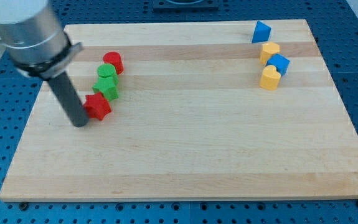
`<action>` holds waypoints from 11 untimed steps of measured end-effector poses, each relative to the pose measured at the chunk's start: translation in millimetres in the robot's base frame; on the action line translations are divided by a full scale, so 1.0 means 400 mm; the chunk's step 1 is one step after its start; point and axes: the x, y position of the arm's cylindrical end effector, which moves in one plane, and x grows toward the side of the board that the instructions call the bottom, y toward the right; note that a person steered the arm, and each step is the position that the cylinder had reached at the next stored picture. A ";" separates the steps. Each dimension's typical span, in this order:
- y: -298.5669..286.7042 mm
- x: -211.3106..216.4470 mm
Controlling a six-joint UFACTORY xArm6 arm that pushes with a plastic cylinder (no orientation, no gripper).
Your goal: Push blue cube along with yellow heart a bit left
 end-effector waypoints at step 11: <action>1.216 -0.230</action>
